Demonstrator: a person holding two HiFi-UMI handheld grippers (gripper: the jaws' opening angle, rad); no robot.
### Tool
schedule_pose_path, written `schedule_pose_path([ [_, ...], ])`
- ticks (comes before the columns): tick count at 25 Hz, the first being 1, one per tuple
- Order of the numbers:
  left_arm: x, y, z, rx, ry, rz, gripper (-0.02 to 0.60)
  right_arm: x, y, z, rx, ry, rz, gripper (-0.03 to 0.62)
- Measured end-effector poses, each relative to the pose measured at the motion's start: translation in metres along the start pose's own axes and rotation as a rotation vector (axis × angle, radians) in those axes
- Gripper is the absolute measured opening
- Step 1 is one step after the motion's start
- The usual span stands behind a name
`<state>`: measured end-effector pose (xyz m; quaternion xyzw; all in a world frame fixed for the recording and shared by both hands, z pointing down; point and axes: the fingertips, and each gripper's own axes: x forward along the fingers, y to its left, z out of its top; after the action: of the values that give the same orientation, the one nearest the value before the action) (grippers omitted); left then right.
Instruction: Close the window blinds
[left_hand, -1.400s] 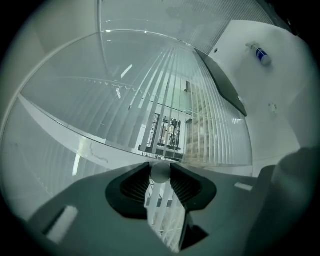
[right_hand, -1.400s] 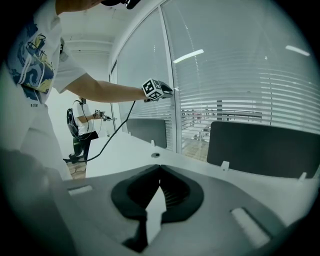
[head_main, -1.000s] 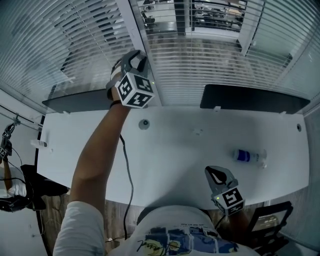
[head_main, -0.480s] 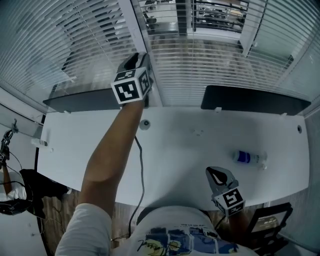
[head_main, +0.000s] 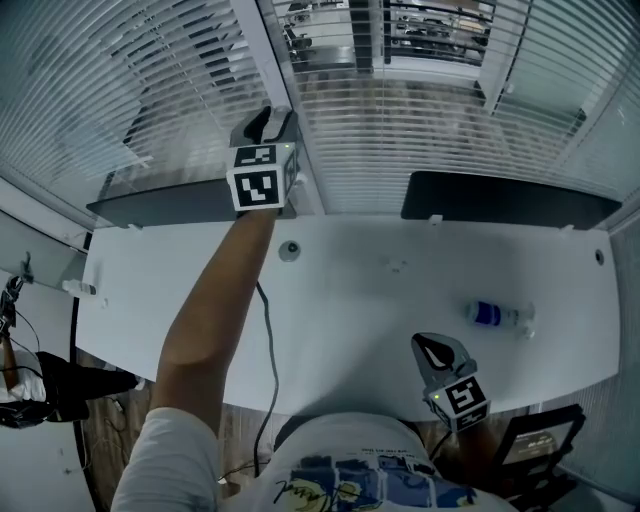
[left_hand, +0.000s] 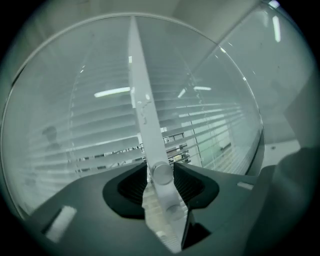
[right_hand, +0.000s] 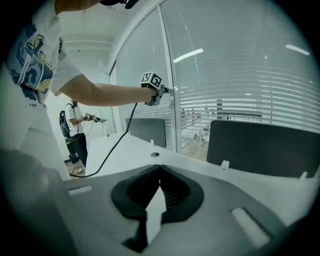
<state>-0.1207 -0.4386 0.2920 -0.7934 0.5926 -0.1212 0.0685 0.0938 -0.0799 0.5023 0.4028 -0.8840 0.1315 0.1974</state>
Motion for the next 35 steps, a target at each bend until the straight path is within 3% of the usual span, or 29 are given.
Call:
schedule_pose_path([
  [5, -0.004, -0.015, 0.001, 0.584, 0.012, 0.012, 0.173, 0.0, -0.002, -0.004, -0.008, 0.011, -0.009, 0.003],
  [8, -0.002, -0.019, -0.007, 0.811, 0.037, 0.001, 0.173, -0.001, -0.003, -0.007, -0.009, 0.016, -0.013, 0.003],
  [13, 0.005, -0.023, -0.016, 1.063, 0.081, -0.019, 0.172, 0.0, -0.001, -0.002, -0.014, 0.006, -0.006, 0.003],
  [19, 0.011, -0.022, -0.02, 1.164, 0.108, -0.022, 0.146, 0.0, -0.001, -0.006, -0.012, 0.002, -0.003, 0.003],
  [22, 0.012, -0.022, -0.019, 1.148, 0.108, -0.022, 0.126, -0.001, -0.001, -0.007, -0.009, 0.015, -0.007, 0.003],
  [25, 0.01, -0.021, -0.018, 1.043, 0.094, -0.009, 0.126, 0.0, -0.001, -0.007, -0.009, 0.01, -0.003, 0.003],
  [28, 0.008, -0.019, -0.013, 0.846, 0.078, 0.011, 0.129, 0.0, -0.001, -0.009, -0.013, 0.001, 0.002, 0.003],
  [35, 0.006, -0.007, -0.007, 0.275, 0.06, 0.032, 0.127, 0.0, 0.0, -0.006, -0.01, 0.014, 0.0, 0.003],
])
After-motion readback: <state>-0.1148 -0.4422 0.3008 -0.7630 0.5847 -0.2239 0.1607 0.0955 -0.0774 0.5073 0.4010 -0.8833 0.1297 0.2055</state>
